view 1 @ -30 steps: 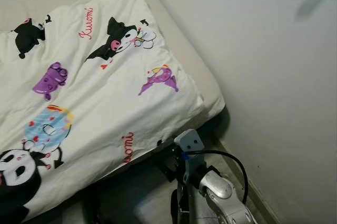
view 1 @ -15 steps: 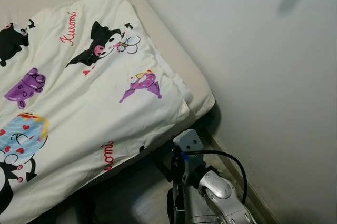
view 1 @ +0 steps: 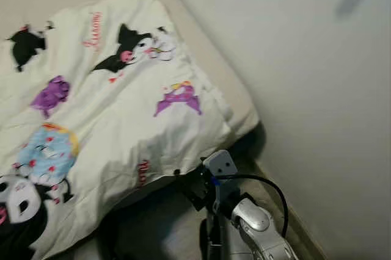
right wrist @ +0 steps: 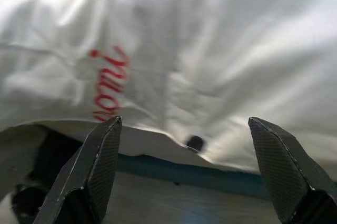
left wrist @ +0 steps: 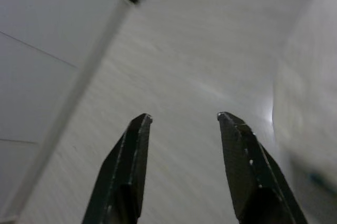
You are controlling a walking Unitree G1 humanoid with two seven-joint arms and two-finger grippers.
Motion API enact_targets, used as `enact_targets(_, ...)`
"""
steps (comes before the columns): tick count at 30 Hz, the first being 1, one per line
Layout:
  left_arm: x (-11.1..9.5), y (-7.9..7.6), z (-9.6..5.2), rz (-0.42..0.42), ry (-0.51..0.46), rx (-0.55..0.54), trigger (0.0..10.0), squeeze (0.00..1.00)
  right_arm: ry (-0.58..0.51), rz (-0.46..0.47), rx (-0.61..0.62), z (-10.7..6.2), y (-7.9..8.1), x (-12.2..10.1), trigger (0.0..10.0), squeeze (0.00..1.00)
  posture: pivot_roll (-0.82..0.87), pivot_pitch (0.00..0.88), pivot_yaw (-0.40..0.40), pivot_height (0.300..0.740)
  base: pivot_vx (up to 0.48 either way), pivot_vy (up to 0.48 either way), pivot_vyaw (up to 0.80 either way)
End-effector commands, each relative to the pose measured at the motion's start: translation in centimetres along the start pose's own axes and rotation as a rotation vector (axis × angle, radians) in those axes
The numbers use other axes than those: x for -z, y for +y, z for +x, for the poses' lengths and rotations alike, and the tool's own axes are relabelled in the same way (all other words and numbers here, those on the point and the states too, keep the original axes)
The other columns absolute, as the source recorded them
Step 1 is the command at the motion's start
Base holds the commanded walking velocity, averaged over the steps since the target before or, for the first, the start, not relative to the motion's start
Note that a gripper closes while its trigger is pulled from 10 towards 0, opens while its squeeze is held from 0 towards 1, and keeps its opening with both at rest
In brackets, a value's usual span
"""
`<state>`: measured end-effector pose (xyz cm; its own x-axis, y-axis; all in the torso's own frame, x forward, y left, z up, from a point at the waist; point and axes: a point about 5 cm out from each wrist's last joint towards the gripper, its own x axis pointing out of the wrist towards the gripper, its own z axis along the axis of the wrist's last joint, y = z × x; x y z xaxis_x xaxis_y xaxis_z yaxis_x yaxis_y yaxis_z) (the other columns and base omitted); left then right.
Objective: Clean up the room
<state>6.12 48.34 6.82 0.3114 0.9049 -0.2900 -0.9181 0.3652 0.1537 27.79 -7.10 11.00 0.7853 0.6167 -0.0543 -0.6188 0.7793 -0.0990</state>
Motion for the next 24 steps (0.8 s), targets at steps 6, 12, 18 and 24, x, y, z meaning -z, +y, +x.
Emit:
enact_targets(6, 0.2, -2.1, -0.9, 0.136, -0.116, 0.138, 10.0, 0.0, 0.026, 0.029, 0.013, -0.1, 0.1, 1.1, 10.0, 0.0, -0.09, 0.442, -0.002, 0.561, 0.0, 0.0, 0.0)
enact_targets(12, -2.7, -8.9, -3.3, 0.189, -0.331, 0.453, 10.0, 0.0, -0.019, 0.095, 0.096, 0.5, -1.0, 0.3, 10.0, 0.0, -0.06, 0.435, -0.006, 0.561, 0.0, 0.0, 0.0)
enact_targets(18, -8.0, -15.8, -8.2, 0.098, -0.571, 0.763, 10.0, 0.0, -0.175, 0.219, 0.193, 1.7, -3.2, -2.7, 10.0, 0.97, -0.05, 0.424, -0.01, 0.561, 0.0, 0.0, 0.0)
enact_targets(24, -10.7, -20.1, -12.7, 0.124, -0.731, 0.989, 10.0, 0.0, -0.254, 0.237, 0.212, 3.1, -4.9, -4.4, 10.0, 1.0, -0.02, 0.425, -0.006, 0.561, 0.0, 0.0, 0.0)
